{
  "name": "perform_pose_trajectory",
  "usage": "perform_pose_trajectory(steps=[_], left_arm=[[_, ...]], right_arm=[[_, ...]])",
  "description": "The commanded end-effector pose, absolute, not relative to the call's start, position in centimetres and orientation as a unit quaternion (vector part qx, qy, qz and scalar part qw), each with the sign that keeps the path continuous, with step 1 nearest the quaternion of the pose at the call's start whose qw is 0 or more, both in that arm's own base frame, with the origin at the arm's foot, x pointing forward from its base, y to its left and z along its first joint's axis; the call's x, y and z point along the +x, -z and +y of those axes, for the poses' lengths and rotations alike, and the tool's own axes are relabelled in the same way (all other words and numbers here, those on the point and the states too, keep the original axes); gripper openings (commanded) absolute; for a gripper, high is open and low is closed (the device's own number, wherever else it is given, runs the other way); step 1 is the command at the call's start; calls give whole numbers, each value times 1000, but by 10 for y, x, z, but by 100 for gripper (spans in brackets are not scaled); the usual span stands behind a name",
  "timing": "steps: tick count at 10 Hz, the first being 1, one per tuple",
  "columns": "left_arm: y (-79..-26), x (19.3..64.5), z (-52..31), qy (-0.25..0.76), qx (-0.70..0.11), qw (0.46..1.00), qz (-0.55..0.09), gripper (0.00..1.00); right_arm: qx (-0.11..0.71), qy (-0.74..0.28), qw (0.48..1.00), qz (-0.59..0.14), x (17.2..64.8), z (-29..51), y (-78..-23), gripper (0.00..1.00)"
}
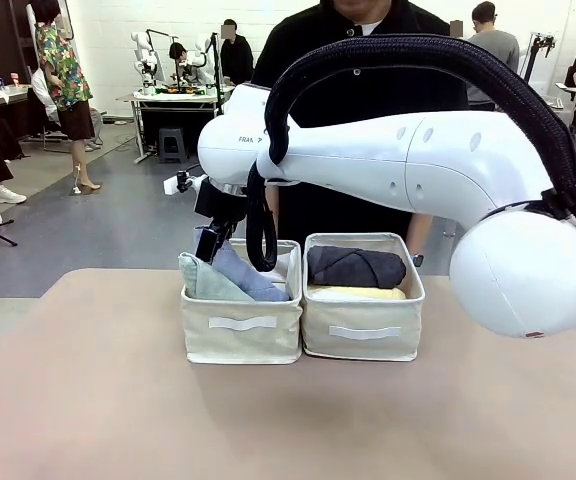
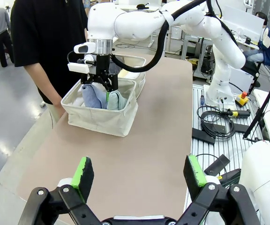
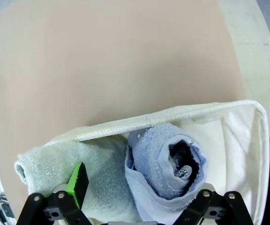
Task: Sort the towels based on their folding style.
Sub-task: Pick up another triangle-folded towel from the table and place it in the left Fabric basket.
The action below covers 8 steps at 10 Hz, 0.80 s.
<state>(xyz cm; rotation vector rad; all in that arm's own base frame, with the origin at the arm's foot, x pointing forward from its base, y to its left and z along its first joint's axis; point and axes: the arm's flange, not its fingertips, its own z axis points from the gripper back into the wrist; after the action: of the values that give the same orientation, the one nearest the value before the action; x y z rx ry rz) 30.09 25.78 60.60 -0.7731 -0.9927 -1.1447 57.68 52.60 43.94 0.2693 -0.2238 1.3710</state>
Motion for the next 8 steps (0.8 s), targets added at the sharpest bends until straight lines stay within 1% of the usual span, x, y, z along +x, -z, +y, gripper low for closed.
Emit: perform_pose_trajectory(steps=[1, 5, 6, 7, 8], left_arm=[[-607, 300, 259, 509, -341, 650, -450, 100], [-607, 300, 259, 509, -341, 650, -450, 100], [-607, 300, 259, 509, -341, 650, -450, 100], [-607, 300, 259, 509, -341, 650, -450, 100], [-607, 300, 259, 509, -341, 650, -450, 100]], right_arm=[[119, -637, 754, -103, 586, 536, -450, 100], [120, -644, 747, -113, 578, 538, -466, 100], [121, -650, 740, -127, 569, 541, -481, 100], [97, -649, 741, -145, 556, 544, -499, 100], [108, -661, 726, -157, 540, 550, -519, 100]])
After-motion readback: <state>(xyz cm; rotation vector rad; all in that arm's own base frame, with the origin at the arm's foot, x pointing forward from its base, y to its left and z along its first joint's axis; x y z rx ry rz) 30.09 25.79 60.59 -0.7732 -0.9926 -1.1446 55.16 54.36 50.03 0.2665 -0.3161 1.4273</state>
